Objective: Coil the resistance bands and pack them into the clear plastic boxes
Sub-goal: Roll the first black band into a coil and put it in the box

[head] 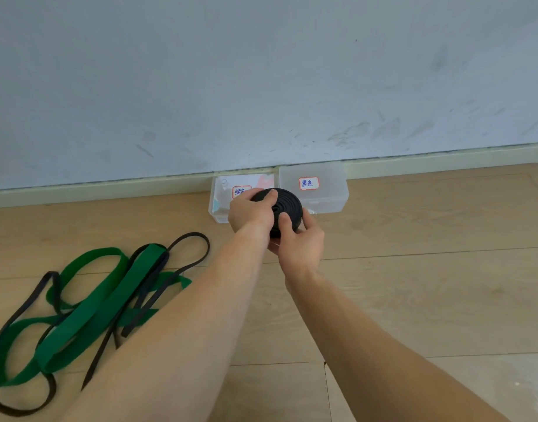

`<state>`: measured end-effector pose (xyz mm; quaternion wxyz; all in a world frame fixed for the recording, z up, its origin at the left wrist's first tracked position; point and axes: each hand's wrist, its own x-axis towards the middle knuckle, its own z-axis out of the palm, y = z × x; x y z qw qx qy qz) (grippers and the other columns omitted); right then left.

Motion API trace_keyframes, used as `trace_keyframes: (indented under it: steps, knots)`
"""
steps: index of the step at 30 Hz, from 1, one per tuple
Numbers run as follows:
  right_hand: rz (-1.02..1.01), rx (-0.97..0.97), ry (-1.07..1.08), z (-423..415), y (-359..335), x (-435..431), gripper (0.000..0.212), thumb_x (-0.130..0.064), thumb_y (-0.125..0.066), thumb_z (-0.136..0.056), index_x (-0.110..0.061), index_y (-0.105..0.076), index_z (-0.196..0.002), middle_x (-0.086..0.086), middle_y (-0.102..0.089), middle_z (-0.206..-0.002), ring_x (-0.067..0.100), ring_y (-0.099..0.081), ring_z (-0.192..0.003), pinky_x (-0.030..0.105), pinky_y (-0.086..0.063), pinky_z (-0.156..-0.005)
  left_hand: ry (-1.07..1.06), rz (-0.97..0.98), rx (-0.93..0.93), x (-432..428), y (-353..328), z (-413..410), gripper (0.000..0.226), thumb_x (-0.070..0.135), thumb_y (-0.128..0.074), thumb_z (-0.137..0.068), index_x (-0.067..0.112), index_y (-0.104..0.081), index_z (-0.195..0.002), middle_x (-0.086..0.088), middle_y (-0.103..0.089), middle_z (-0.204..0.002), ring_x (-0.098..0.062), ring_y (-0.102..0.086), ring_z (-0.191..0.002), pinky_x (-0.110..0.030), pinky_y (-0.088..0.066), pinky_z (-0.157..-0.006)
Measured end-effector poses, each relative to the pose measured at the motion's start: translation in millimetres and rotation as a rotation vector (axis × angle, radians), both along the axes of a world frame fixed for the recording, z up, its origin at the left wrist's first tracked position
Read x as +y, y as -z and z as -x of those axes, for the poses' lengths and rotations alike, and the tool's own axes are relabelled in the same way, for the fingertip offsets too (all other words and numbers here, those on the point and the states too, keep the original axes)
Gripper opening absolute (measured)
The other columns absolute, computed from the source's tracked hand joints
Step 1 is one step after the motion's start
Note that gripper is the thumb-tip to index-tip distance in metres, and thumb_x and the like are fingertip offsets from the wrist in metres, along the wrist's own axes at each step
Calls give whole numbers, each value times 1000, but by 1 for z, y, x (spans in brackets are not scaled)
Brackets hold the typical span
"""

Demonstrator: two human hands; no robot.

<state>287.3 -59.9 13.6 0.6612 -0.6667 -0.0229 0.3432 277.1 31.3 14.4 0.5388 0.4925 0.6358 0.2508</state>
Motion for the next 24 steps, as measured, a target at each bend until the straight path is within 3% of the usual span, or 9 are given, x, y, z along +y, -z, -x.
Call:
trace_keyframes:
  steps: [2,5,7,9,14,17,19,22,24]
  knots:
    - [46,50,-21,-14,11,-2,11,-26,-57,-100,-29,-67,-102,3,-76,-91,21,-76,-79,43,-64,-69,79,-55,41,11,9,-6,16,30,-79,-84,26,-77,-99,4,-72,-103,-22,-68,-95,-36,-58,-88]
    - [266,-97,57,-64,35,-7,39,-39,-46,-94,-10,-65,-111,-6,-64,-88,20,-68,-86,56,-58,-82,237,-130,80,29,23,-9,17,27,-80,-83,24,-77,-99,4,-72,-106,-18,-66,-95,-25,-50,-77]
    - [411,-200,78,-102,45,-9,54,-36,-42,-89,-19,-53,-140,-3,-61,-120,24,-63,-108,53,-52,-97,348,-159,96,32,32,-11,19,25,-81,-83,22,-77,-101,6,-71,-101,-16,-64,-96,-23,-45,-78]
    - [480,-244,-20,-131,52,-3,59,-27,-43,-95,-24,-36,-154,0,-42,-148,25,-55,-122,50,-46,-104,447,-191,132,31,45,-14,24,28,-82,-82,22,-77,-104,7,-70,-103,-15,-63,-99,-23,-45,-80]
    - [346,-199,-131,-154,74,21,54,-12,-44,-94,-25,-43,-147,-4,-60,-124,23,-57,-103,34,-44,-86,553,-245,132,24,64,-27,19,29,-82,-82,26,-76,-99,10,-72,-96,-12,-64,-93,-11,-40,-68]
    - [313,-202,-86,-153,77,17,54,-11,-47,-96,-25,-44,-148,-8,-63,-119,19,-59,-104,31,-45,-87,520,-213,62,17,65,-26,18,29,-83,-80,26,-78,-97,9,-73,-97,-13,-65,-93,-20,-47,-79]
    - [288,-197,-48,-146,76,3,53,-11,-50,-95,-25,-47,-146,-8,-64,-119,18,-61,-105,32,-47,-88,495,-173,1,10,64,-16,17,27,-84,-80,26,-78,-96,12,-74,-96,-6,-66,-93,-20,-49,-81]
    - [304,-146,-27,-119,77,-30,53,-16,-55,-91,-23,-45,-143,-2,-63,-124,20,-62,-106,44,-52,-95,486,-84,-105,-14,58,10,14,19,-83,-81,25,-77,-92,31,-68,-84,20,-61,-82,-1,-42,-68]
    - [338,-191,-68,-95,76,-56,65,-27,-58,-83,-28,-40,-145,2,-58,-129,18,-61,-108,44,-51,-97,456,-48,-134,-36,55,35,15,18,-84,-80,27,-78,-89,24,-70,-100,11,-63,-94,-4,-44,-76]
